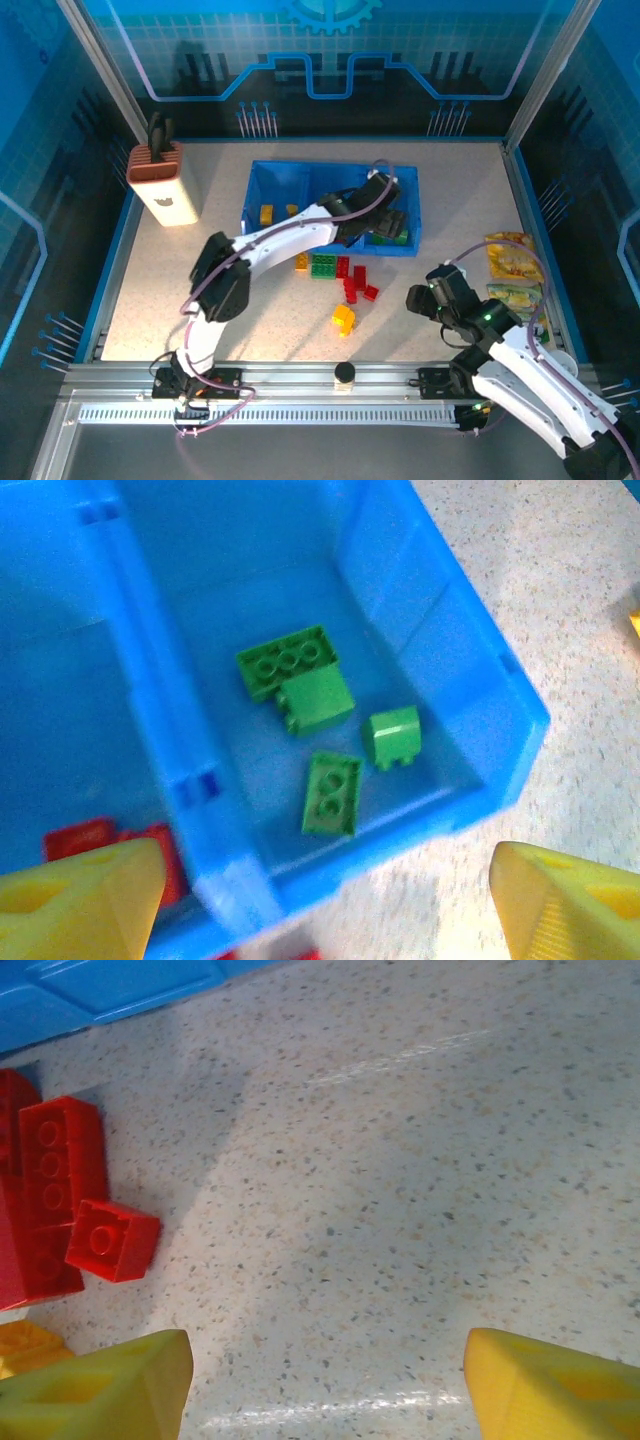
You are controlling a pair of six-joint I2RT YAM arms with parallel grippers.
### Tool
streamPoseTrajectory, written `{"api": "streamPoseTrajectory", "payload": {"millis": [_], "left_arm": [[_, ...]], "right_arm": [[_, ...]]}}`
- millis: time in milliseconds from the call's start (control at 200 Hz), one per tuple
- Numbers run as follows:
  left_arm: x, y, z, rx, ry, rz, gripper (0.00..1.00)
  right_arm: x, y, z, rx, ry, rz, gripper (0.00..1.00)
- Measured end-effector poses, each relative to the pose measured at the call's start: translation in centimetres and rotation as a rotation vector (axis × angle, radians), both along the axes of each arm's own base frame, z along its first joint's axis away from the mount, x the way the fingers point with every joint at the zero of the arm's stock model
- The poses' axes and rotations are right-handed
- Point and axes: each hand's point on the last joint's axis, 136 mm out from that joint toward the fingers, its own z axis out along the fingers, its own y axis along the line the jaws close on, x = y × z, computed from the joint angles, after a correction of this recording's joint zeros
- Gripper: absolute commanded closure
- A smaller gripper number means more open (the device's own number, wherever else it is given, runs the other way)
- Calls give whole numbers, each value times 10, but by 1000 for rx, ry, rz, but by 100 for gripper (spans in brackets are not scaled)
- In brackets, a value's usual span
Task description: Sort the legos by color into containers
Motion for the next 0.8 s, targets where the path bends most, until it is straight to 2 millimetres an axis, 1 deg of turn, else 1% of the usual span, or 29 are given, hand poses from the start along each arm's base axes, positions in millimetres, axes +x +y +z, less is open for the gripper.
{"api": "streamPoseTrajectory", "payload": {"millis": [55, 100, 185, 255, 415, 470, 530, 600, 690, 800], "left_arm": [[-12, 17, 7, -19, -14, 19, 15], [-21, 30, 9, -29, -21, 31, 16], [-38, 53, 3, -38, -16, 62, 16], [-52, 72, -13, -28, 5, 91, 17], [-85, 119, -61, 32, 79, 164, 18], [-95, 135, -72, 41, 97, 190, 19], [-104, 149, -78, 40, 106, 217, 20], [-111, 161, -79, 23, 108, 244, 22], [-117, 170, -78, -5, 107, 270, 24], [-122, 176, -79, -25, 107, 289, 24]], "right_arm": [[1, 6, -1, -1, 5, 35, 27], [2, 13, -2, -6, 11, 71, 27], [4, 27, -4, -27, 24, 149, 31], [5, 39, -7, -47, 38, 206, 34], [12, 69, -8, -82, 57, 312, 36], [14, 81, -8, -93, 61, 348, 38], [18, 95, -8, -102, 63, 383, 42], [23, 109, -9, -110, 66, 410, 44], [32, 126, -11, -113, 70, 429, 46], [41, 139, -17, -117, 88, 432, 47]]}}
